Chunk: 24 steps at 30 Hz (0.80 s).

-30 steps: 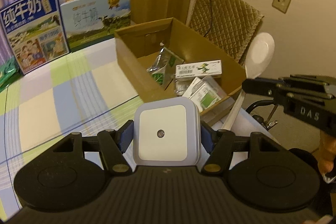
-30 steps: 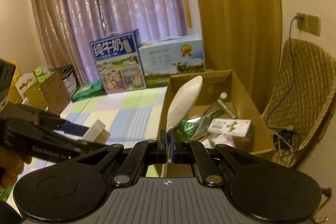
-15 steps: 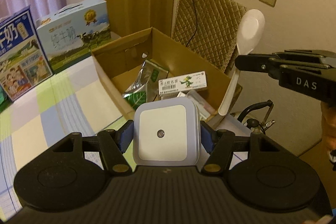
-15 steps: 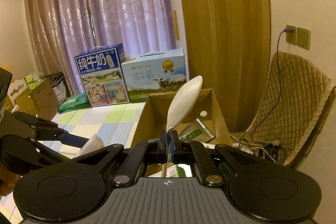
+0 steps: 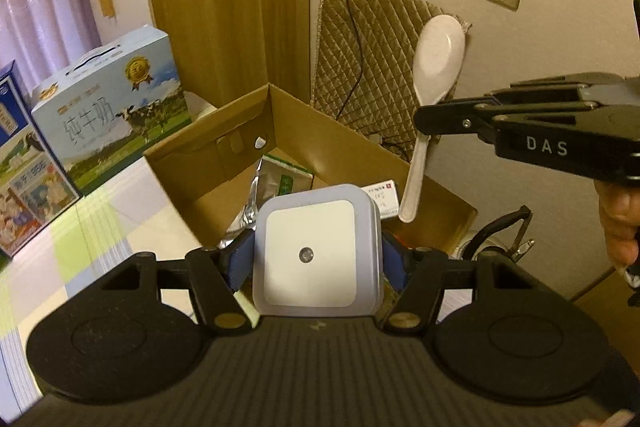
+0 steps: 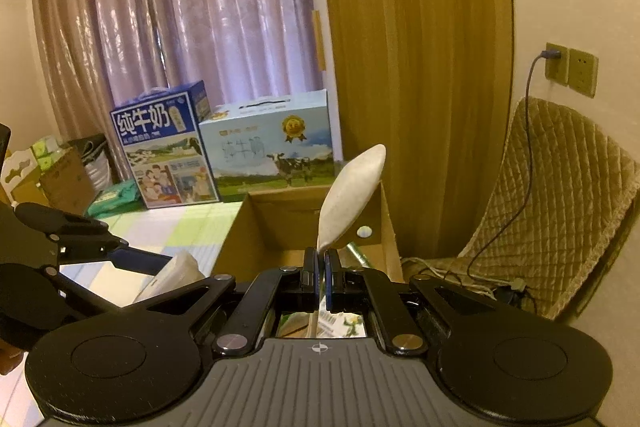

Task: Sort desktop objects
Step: 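Carry the night light and spoon over the cardboard box with both tools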

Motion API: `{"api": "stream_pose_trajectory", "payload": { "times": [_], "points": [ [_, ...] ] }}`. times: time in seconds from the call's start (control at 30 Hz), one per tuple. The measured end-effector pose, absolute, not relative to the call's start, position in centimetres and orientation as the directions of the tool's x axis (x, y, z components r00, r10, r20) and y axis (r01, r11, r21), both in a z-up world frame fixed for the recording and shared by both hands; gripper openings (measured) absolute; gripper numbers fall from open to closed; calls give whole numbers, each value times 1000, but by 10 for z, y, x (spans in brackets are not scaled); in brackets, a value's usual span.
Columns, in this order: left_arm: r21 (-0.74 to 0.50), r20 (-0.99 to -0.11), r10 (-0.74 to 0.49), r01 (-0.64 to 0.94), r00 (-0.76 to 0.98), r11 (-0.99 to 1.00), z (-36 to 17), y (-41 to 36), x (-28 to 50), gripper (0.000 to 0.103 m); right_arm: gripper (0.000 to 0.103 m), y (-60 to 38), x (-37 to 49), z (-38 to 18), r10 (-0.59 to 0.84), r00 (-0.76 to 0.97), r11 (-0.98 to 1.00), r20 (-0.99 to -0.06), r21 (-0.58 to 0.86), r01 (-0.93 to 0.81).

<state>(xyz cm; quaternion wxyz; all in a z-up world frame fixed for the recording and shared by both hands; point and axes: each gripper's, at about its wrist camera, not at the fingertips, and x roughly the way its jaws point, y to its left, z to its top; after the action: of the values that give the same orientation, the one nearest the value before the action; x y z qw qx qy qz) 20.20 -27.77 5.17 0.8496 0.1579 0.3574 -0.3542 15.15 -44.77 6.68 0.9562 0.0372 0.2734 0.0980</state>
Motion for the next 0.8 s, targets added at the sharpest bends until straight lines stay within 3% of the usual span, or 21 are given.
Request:
{"api": "stream_pose_trajectory", "payload": {
  "times": [0.23, 0.3, 0.8],
  "points": [
    [5, -736, -479, 711, 479, 703, 29, -297, 224, 61, 0, -458, 174, 55, 193, 824, 981, -533, 115, -155],
    [16, -734, -469, 702, 492, 712, 24, -298, 228, 69, 0, -461, 178, 52, 190, 822, 982, -537, 120, -149],
    [36, -725, -431, 654, 538, 756, 26, -263, 230, 69, 0, -453, 191, 36, 214, 795, 977, -567, 137, -166]
  ]
}}
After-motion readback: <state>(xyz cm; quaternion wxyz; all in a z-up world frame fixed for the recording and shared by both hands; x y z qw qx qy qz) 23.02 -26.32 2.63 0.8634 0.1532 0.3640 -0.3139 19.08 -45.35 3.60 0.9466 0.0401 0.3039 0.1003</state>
